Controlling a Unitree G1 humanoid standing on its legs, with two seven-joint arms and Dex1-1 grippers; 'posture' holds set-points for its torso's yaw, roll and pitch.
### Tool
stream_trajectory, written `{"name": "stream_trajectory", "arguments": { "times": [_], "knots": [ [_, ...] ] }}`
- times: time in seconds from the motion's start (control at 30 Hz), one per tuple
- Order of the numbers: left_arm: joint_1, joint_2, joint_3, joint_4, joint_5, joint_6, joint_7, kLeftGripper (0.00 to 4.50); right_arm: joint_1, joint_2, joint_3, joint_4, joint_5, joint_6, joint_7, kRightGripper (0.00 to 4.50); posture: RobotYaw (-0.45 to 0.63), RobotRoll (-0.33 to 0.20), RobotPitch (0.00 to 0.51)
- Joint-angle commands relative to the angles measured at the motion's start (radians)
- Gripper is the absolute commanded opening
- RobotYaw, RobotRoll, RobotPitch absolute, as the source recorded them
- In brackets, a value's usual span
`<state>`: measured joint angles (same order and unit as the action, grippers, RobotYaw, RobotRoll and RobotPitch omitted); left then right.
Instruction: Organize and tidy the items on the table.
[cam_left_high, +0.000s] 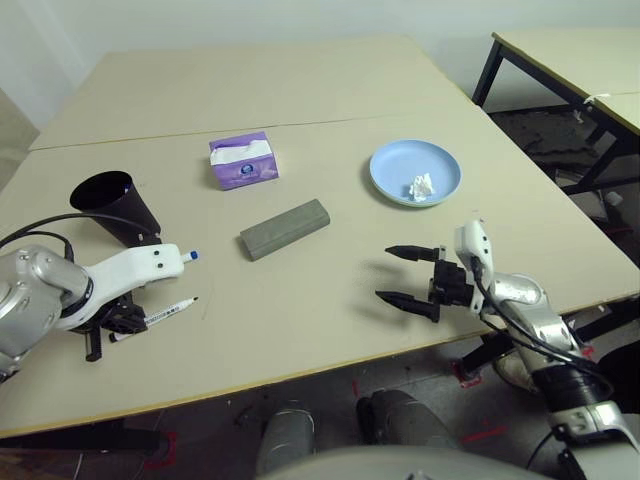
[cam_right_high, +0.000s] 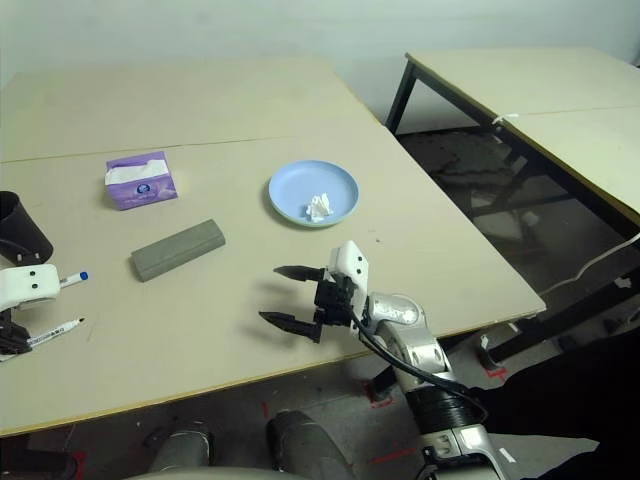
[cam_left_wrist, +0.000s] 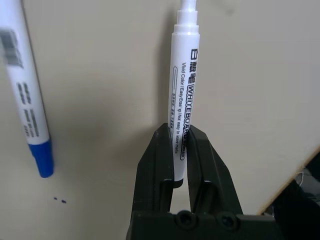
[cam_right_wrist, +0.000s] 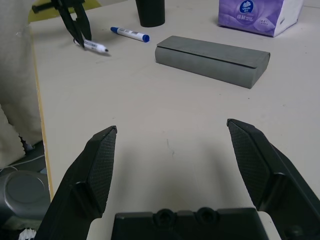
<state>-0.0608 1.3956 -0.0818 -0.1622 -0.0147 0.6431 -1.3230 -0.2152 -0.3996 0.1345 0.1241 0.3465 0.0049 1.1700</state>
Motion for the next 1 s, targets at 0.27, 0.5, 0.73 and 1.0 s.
{"name": "stream_trajectory", "arguments": {
  "times": [0.27,0.5,0.73,1.0],
  "knots": [
    [-0.147,-0.223,0.464,-0.07,-0.462,0.316,0.042,0.25,-0.028,0.007,-0.061,0.037,0.04,-0.002,-0.036,4.5,0.0,0.0,0.053],
    [-0.251,-0.456,0.705,-0.055,-0.548,0.362,0.356,0.25,-0.036,0.038,-0.086,0.046,0.059,0.031,-0.093,4.5,0.03,0.0,0.058],
    [-0.344,-0.558,0.839,-0.045,-0.542,0.244,0.628,0.25,-0.022,0.031,-0.07,0.045,0.051,0.031,-0.074,4.5,0.06,0.0,0.061],
    [-0.272,-0.565,0.82,0.071,-0.39,0.0,0.81,0.25,-0.039,0.031,-0.064,0.052,0.047,0.036,-0.064,4.5,0.07,0.0,0.065]
  ]
}}
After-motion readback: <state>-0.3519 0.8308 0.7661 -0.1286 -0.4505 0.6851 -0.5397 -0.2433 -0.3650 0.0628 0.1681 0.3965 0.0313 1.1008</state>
